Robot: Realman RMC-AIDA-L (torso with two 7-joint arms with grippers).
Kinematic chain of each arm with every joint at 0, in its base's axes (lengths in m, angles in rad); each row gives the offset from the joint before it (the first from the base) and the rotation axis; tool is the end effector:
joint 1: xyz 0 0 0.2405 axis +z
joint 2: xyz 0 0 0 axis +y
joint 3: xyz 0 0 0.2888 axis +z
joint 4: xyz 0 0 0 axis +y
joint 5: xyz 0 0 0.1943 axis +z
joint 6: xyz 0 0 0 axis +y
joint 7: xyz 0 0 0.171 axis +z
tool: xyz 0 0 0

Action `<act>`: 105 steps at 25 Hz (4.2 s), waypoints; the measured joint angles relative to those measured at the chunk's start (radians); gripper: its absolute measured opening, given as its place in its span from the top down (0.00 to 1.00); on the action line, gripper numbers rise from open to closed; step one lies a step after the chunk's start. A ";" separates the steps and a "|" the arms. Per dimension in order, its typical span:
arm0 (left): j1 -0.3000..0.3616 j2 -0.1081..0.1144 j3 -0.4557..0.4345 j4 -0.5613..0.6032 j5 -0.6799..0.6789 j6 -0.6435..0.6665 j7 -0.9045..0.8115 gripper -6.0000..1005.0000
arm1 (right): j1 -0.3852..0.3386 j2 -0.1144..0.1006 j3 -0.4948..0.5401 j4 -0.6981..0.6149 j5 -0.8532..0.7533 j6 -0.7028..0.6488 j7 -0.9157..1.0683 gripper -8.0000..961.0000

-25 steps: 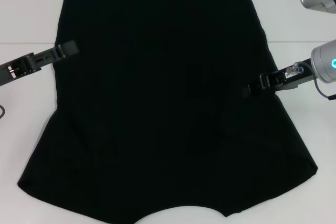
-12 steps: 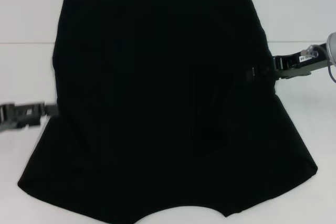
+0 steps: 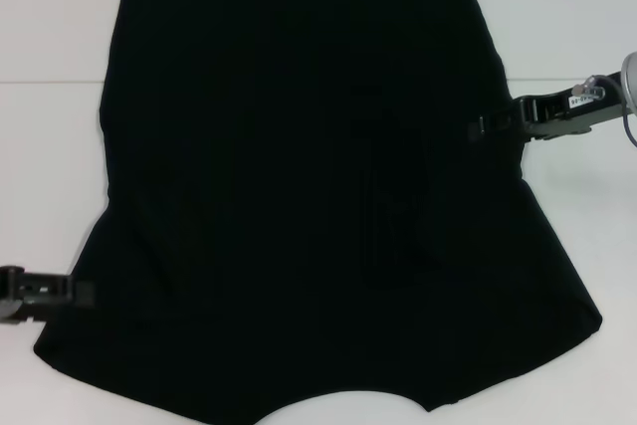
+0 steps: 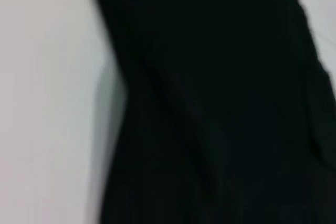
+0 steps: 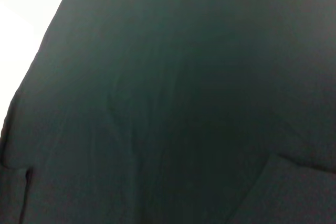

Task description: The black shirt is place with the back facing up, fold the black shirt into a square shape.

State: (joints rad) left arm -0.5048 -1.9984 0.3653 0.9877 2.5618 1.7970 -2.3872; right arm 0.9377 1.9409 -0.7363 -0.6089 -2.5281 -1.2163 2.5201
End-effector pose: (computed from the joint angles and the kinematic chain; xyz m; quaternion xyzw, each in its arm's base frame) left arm -0.3469 0.3109 0.0526 -0.7338 -0.6589 -0.0998 0.1321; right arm 0.2326 0.4752 0.0018 -0.8100 0.5408 0.0472 0.2220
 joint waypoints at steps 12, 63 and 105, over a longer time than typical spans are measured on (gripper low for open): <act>0.003 0.000 -0.007 0.005 0.088 -0.038 -0.039 0.37 | -0.001 -0.002 0.000 -0.002 0.001 0.006 -0.007 0.21; -0.050 -0.037 0.031 -0.130 0.140 -0.184 -0.049 0.43 | -0.020 -0.005 0.000 -0.002 0.002 -0.003 -0.012 0.21; -0.112 -0.010 0.021 -0.163 0.073 -0.181 0.001 0.95 | -0.165 -0.026 -0.050 -0.042 -0.125 -0.310 -0.187 0.21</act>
State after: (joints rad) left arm -0.6169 -2.0080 0.3865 0.8251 2.6352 1.6163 -2.3857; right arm 0.7729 1.9147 -0.7860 -0.6507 -2.6531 -1.5267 2.3334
